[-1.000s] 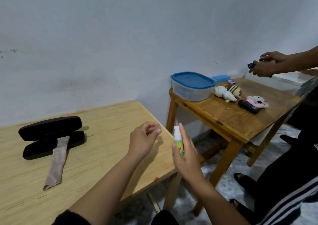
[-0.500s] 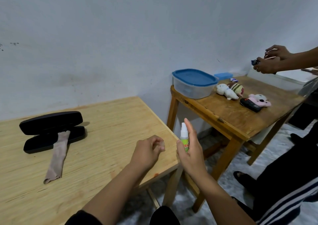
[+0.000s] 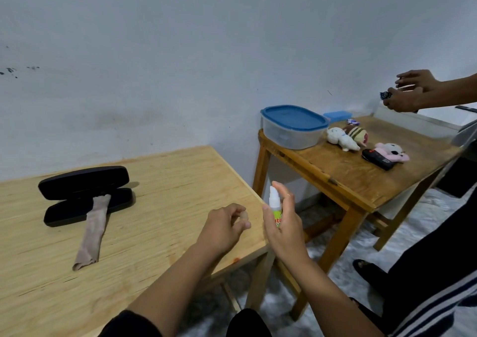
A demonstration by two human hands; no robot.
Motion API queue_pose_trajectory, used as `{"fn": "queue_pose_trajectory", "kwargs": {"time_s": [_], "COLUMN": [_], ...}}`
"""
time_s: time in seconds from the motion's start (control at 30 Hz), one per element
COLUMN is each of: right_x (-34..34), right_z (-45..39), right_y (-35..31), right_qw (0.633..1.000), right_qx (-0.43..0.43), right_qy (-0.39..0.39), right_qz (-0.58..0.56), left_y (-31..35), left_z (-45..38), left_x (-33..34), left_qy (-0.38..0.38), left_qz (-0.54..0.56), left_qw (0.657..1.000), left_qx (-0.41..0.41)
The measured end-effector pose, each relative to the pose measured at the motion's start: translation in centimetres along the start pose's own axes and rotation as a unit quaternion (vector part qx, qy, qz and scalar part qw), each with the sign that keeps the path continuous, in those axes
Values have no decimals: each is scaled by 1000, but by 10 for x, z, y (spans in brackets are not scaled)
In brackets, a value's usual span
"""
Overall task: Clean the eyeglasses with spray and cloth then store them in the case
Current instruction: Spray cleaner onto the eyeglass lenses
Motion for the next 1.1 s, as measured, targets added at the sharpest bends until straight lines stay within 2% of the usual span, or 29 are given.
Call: {"fn": "queue_pose_trajectory", "kwargs": {"time_s": [0.13,0.23,0.43,0.6,0.87,1.1], "right_x": [0,1,11,27,72,149], "right_z": [0,-2,-6,-7,-4,25], "right_y": [-7,-16,-44,-70,-132,-204], "right_qw": [1000,1000,999,997,988,967], "right_qx": [-11,-20,-38,-65,-131,-190], "right_qy": [1,1,-4,-21,-53,-120], "right_qz": [-6,-3,-11,-25,-69,-117], "left_y": [0,-1,2,-2,-6,-24], "left_z": [1,4,0,-2,27,97], "left_x": [-7,-25,-74,-115,-205,-306], "left_qy": [6,30,37,51,50,126], "left_qz": [-26,-99,-253,-315,-424,-442], "left_qw": [1000,994,966,947,904,885], "left_qx": [12,20,36,33,-5,-72]}}
Point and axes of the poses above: each hand's wrist, its own z-axis away from the middle knuckle, its own x-axis out of the palm, y = z × x, the point moved 9 cm from there along -z, towards the middle knuckle, and after that the axes turned 14 degrees about x, right-handed, at the moved point
